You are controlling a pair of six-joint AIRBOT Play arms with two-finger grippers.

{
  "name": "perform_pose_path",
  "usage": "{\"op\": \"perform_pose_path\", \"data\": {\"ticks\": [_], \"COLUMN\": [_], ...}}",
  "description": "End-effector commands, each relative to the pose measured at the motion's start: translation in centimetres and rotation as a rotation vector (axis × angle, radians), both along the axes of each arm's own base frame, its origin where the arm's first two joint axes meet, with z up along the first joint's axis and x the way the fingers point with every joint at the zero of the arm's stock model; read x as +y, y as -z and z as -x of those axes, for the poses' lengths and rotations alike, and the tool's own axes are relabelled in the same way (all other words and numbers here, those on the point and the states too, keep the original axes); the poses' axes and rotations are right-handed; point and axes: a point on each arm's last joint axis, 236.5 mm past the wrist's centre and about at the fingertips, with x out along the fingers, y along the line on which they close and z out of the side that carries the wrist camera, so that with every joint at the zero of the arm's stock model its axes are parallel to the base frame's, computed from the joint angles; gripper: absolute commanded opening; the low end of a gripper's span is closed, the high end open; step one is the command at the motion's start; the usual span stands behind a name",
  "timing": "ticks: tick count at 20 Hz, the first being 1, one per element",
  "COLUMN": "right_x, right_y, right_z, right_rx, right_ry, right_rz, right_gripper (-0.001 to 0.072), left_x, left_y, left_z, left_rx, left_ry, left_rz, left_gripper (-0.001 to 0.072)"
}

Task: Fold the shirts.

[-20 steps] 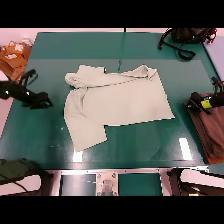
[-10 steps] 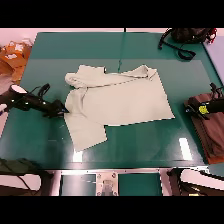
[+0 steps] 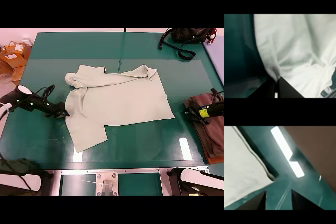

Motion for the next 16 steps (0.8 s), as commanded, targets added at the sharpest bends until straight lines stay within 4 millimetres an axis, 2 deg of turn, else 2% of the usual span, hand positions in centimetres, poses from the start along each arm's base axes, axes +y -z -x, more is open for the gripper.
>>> {"op": "perform_pose_path", "data": {"ticks": [1,4,9,13,16], "right_x": [1.2,3.4,5.9,7.8,8.1], "right_y": [2.3,3.9,5.6,5.9,5.8], "right_z": [1.9,-0.8,-4.7,-4.4,-3.6], "right_rx": [0.052,-0.053,-0.137,-0.115,-0.095], "right_ry": [0.066,0.133,0.151,0.095,0.053], "right_rz": [-0.052,-0.112,-0.156,-0.18,-0.192], "right_gripper": [0.0452,0.0451,0.045,0.0446,0.0383], "left_x": [0.5,0.3,0.1,0.1,0.0], "left_y": [0.1,0.0,-0.1,-0.2,-0.2], "left_z": [0.6,0.2,0.1,0.1,0.2], "left_rx": [0.006,-0.002,0.001,0.002,0.005], "left_ry": [0.031,0.019,0.006,0.002,0.005], "left_rz": [-0.026,-0.018,-0.009,-0.004,-0.003], "left_gripper": [0.0027,0.0027,0.0027,0.0027,0.0027]}}
